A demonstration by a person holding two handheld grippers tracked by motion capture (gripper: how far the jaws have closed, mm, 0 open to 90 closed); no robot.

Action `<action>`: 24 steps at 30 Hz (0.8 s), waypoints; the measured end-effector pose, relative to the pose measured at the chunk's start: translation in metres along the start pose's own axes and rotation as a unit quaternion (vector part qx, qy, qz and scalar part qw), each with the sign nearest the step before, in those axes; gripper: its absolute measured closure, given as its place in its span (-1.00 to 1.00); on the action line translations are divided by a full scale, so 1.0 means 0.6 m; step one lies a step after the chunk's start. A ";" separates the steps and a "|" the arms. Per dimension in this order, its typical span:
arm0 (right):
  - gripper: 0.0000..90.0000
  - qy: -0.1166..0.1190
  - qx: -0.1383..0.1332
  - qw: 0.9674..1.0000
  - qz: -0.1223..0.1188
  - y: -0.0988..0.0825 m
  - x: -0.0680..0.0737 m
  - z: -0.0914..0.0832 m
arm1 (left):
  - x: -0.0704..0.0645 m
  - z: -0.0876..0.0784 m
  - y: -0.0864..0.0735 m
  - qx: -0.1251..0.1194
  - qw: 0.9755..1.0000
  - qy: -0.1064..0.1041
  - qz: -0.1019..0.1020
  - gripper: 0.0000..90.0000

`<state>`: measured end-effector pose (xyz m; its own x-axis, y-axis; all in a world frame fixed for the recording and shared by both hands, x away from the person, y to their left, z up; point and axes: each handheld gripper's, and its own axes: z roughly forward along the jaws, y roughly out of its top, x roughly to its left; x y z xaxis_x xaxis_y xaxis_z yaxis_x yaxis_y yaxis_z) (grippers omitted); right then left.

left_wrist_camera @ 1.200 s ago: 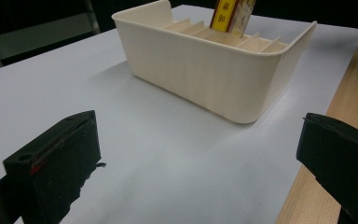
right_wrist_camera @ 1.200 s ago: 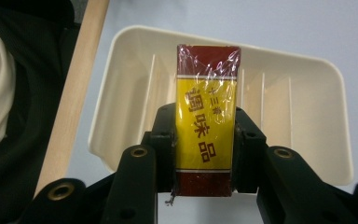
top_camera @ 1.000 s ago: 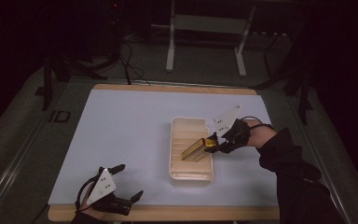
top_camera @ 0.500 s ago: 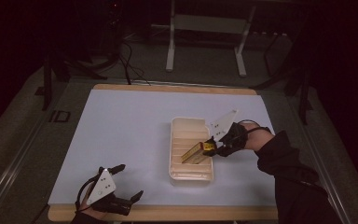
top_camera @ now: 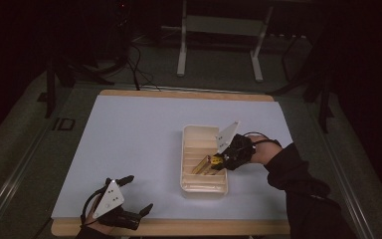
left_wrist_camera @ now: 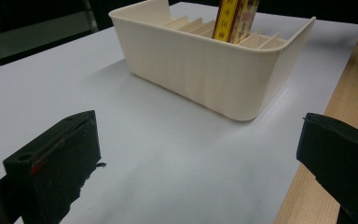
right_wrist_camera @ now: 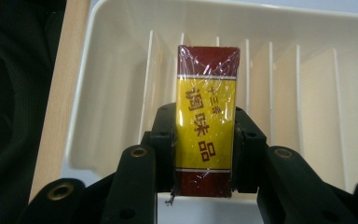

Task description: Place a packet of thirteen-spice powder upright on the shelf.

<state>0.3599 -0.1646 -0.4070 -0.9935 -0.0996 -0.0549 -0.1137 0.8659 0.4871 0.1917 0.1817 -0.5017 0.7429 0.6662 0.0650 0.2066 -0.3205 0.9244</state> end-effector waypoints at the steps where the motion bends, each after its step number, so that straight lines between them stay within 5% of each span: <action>1: 0.50 0.001 0.001 1.000 0.001 0.001 0.000 0.004 | 0.000 0.000 0.000 0.000 1.000 0.000 0.000 -1.00; 5: 0.49 0.005 0.002 1.000 0.008 0.006 -0.003 0.024 | 0.000 0.000 0.000 -0.001 1.000 0.000 -0.001 -1.00; 16: 0.47 0.005 -0.058 0.998 0.033 0.023 -0.008 0.048 | 0.000 -0.002 0.000 -0.002 1.000 0.000 0.001 -1.00; 24: 0.27 -0.006 -0.051 0.998 0.032 0.021 -0.006 0.044 | 0.000 -0.002 0.000 -0.002 1.000 0.000 0.002 -1.00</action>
<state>0.3620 -0.1401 -0.4237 -0.9987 -0.0389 -0.0318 -0.0502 0.8154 0.5767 0.1907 0.1826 -0.5013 0.7441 0.6645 0.0687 0.2005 -0.3203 0.9258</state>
